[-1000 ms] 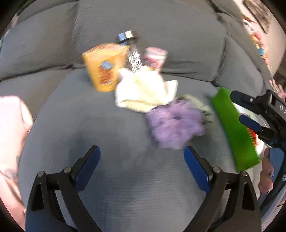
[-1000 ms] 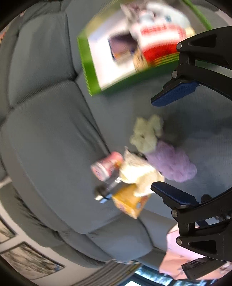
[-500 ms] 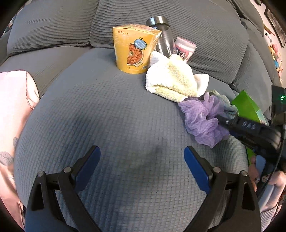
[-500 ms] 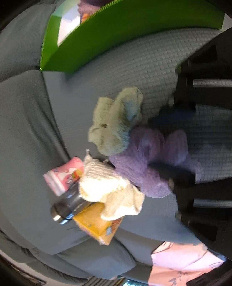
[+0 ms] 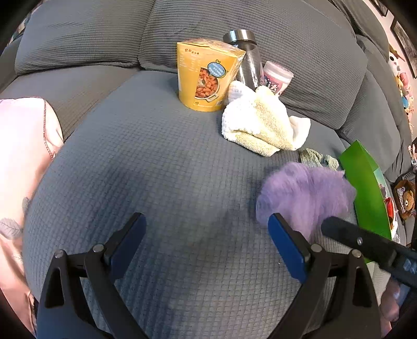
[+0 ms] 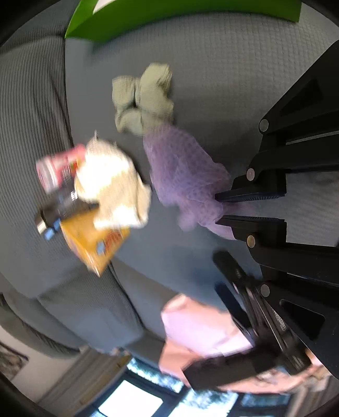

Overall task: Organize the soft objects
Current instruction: 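Grasp the purple mesh bath pouf with the right gripper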

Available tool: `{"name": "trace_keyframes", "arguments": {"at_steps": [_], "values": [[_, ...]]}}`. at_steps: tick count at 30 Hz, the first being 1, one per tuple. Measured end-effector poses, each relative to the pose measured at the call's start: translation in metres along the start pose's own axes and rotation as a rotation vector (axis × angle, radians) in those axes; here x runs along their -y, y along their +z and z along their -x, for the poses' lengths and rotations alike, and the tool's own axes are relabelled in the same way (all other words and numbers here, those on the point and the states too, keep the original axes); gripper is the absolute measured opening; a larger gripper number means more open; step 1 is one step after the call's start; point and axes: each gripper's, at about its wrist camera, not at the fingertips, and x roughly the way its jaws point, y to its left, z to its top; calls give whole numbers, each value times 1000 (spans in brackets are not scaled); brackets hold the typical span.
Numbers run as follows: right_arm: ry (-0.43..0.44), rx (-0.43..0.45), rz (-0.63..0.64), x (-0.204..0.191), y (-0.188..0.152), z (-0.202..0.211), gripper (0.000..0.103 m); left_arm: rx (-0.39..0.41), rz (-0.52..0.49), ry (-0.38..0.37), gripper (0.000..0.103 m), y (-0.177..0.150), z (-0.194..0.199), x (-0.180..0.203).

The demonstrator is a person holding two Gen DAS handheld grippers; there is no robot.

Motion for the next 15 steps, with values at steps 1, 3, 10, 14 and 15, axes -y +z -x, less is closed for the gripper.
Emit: {"name": "trace_keyframes", "arguments": {"at_steps": [1,3,10,14,15], "values": [[1,-5,4,-3,-1,1,11,-1,1,0,94,0,0,0],[15,-33,2,-5,-1,1,12,-2,8,-5,94,1,1,-2],[-53,39,-46,13,10,28,44,-9,40,-54,94,6,2,-6],[-104,180,-116,32,36,51,69,-33,46,-126,94,20,-3,2],[-94,199,-125,36,46,50,69,-38,57,-135,94,25,-7,4]]}}
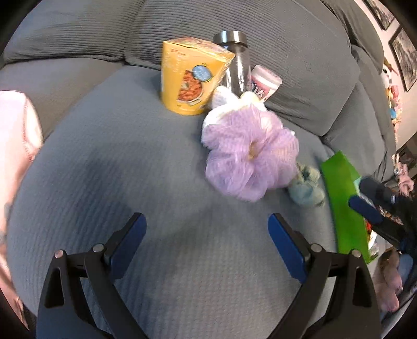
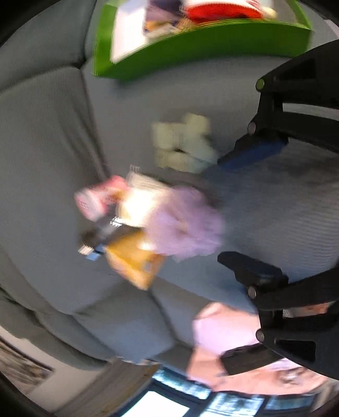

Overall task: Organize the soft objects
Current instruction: 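Grasp the purple mesh bath pouf with the right gripper, then lift the purple pouf and carry it over the green box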

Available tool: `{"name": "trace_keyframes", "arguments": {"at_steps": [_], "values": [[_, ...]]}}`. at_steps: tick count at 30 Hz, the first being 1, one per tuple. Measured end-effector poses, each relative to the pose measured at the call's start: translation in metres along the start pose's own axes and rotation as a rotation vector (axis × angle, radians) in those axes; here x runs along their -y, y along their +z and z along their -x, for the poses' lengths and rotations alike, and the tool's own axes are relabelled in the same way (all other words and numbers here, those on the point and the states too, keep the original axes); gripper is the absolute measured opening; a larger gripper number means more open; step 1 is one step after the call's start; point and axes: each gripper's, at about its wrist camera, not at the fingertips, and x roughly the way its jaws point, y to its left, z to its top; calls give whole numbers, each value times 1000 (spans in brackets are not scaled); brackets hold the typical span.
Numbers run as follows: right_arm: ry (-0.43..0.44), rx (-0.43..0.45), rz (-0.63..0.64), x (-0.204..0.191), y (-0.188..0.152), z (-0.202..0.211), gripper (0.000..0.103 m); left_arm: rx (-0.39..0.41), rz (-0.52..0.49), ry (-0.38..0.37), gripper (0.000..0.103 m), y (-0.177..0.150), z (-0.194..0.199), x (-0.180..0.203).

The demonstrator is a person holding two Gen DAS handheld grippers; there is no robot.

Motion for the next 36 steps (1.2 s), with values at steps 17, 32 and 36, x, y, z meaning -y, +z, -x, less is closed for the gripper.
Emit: {"name": "trace_keyframes", "arguments": {"at_steps": [17,32,36], "values": [[-34,-177,22,-6,8,-126,19,-45,17,-84,34,30,-66,10],[150,-21,117,-40,5,-26,14,140,-228,-147,18,18,21,71],[89,60,107,-26,13,-9,14,125,-242,-88,18,19,14,76]]}}
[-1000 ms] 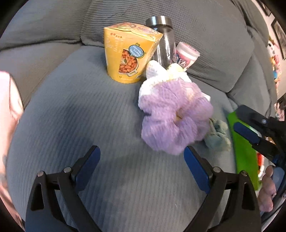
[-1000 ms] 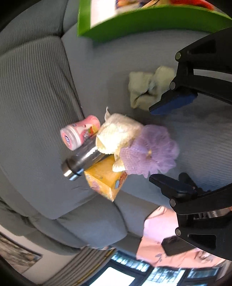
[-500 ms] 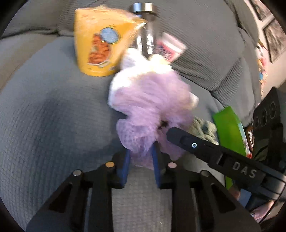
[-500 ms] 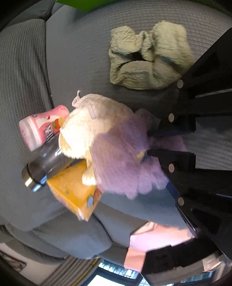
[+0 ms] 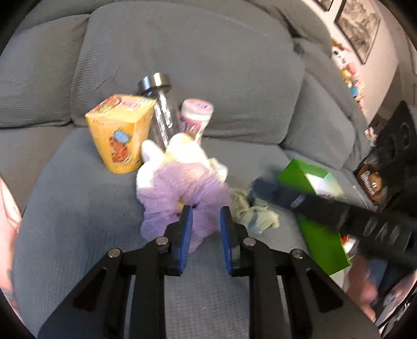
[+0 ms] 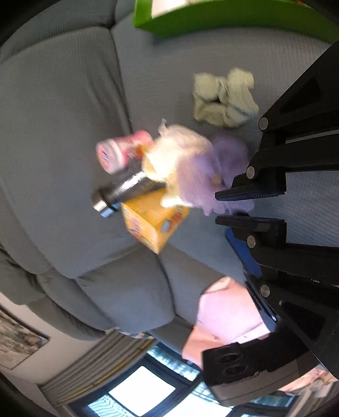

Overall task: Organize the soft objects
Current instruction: 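Lift the purple pouf and carry it over the green box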

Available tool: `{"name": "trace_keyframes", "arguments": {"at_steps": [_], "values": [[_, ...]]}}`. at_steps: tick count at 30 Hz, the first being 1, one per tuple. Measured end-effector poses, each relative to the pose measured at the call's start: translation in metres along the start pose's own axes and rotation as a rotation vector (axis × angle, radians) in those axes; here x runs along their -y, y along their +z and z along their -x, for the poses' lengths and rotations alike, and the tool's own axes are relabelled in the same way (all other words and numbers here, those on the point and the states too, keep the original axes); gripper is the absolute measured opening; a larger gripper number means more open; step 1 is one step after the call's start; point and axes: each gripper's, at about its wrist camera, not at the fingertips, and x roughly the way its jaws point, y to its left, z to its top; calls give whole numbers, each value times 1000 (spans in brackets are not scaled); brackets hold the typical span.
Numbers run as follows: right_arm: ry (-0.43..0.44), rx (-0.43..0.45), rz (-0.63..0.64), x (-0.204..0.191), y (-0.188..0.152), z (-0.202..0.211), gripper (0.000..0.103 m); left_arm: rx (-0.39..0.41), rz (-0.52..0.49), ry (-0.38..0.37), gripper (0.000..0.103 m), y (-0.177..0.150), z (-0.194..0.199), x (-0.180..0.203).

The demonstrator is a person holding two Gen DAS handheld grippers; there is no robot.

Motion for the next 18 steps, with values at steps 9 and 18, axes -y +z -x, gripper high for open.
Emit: {"name": "trace_keyframes", "arguments": {"at_steps": [9,18], "values": [[-25,-73,-175,51,4,-50,72,-57,106,120,64,-9,-40,-42],[-53,-231,-140,44,-17,-119,22,-174,251,-88,24,-16,-79,-59]]}}
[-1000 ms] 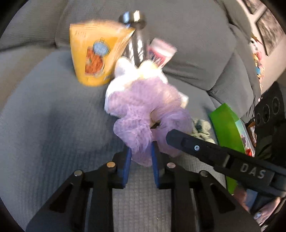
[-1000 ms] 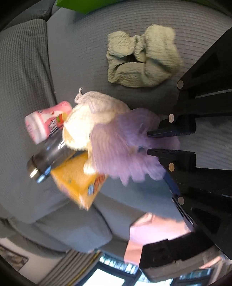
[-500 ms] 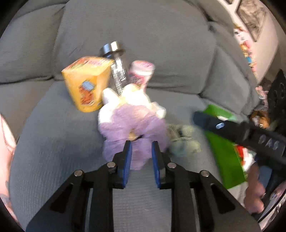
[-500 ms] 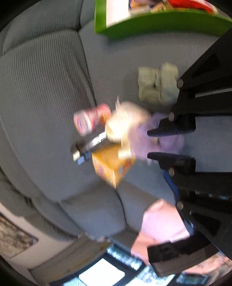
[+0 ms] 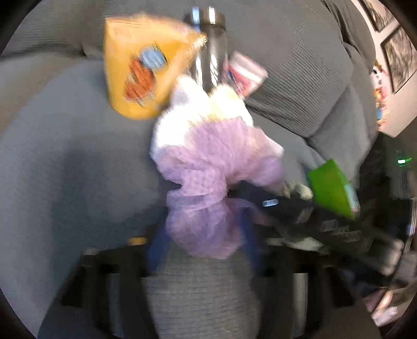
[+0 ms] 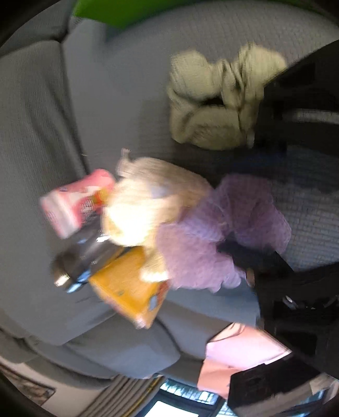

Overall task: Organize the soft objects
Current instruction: 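Lift the purple pouf and carry it over the green box, then open the right gripper to drop the purple pouf into the box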

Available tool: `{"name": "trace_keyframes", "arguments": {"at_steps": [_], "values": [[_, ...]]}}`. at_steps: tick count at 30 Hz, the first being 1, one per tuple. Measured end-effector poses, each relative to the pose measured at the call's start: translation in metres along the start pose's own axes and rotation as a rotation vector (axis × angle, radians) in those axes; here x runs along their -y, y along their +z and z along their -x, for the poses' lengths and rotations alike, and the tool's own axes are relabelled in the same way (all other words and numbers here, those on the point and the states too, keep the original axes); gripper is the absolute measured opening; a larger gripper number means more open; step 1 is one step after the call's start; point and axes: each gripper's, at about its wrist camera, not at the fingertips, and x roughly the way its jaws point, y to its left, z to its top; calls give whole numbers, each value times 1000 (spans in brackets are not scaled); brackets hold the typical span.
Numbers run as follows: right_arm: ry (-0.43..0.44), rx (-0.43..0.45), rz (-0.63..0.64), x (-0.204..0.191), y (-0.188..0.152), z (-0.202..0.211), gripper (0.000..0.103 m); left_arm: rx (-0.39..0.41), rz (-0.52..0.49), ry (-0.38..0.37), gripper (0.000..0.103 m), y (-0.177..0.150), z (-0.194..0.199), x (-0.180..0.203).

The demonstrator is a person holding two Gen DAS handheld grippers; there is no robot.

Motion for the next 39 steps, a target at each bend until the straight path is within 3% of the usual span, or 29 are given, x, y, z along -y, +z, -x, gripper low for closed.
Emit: {"name": "trace_keyframes", "arguments": {"at_steps": [1,4,14,20,28,39], "values": [[19,-28,0,0,-2,-5,12,-20,-6,-11,17,-1,-4,1],[21,-11,24,-7,-9,4,10,33,-76,29,9,-7,5,13],[151,169,93,-30,-19,96,10,225,-179,-58,10,-12,80,64],[169,286,83,-21,-18,150,10,268,-257,-71,10,-8,95,118],[146,462,-30,39,-20,215,10,250,-384,-122,12,-6,72,196],[93,642,-211,123,-28,260,10,172,-519,-185,11,-18,14,285]]}}
